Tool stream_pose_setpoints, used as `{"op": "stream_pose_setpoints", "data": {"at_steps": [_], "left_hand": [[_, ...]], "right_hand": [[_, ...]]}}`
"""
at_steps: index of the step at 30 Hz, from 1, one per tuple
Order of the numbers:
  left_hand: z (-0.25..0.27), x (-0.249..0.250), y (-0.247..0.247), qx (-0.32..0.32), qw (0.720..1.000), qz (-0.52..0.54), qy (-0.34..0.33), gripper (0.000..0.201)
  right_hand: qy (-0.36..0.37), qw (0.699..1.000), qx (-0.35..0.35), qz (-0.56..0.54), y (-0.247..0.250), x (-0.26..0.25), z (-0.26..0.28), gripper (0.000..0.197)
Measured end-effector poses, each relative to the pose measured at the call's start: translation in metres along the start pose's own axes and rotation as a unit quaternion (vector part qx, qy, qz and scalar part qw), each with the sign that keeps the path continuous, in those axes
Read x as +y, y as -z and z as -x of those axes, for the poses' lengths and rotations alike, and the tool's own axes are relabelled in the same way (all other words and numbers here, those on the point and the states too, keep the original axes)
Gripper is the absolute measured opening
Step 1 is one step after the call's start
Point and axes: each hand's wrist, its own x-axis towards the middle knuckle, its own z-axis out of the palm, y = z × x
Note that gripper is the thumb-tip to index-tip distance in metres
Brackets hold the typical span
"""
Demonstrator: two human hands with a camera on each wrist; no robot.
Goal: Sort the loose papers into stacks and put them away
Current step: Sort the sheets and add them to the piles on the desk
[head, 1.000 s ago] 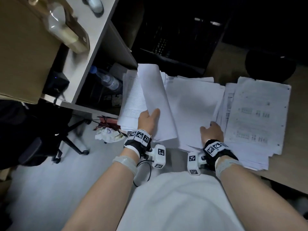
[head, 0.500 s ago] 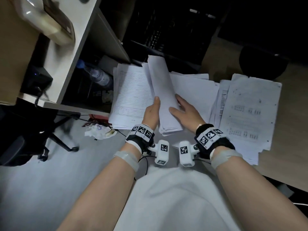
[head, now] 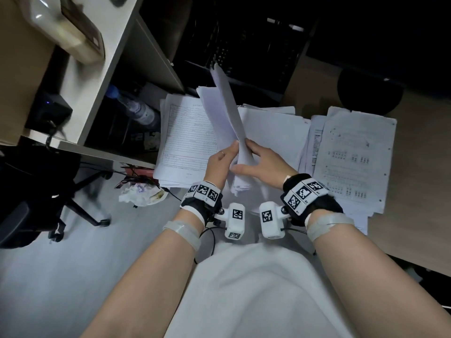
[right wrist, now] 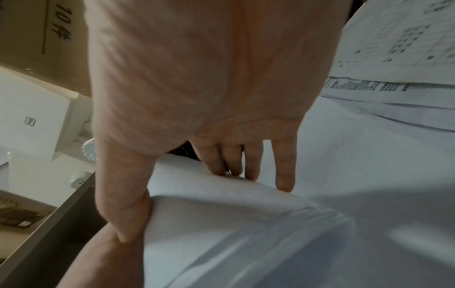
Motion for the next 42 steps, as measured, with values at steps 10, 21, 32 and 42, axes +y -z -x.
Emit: {"op": "stream_pose_setpoints", "data": {"at_steps": [10, 21, 32, 42], "left_hand": [[0.006, 0.007, -0.005, -0.013, 1.0, 0.007, -0.023, 0.032], [0.01, 0.009, -0.01, 0.009, 0.999, 0.021, -0.035, 0.043], [0.007, 0.011, -0.011, -0.034, 0.998, 0.053, -0.014, 0.036], [0.008, 0.014, -0.015, -0.049, 0.997, 0.048, -0.033, 0.03]], "right_hand": [[0.018, 0.997, 0.081, -0.002, 0.008, 0.014, 0.004, 0.071], [0.04, 0.987, 0.136, -0.074, 0.014, 0.017, -0.001, 0.029], [0.033, 0.973, 0.156, -0.168, 0.018, 0.017, 0.003, 0.018], [0.029, 0.978, 0.144, -0.152, 0.019, 0.009, 0.01, 0.055]]}}
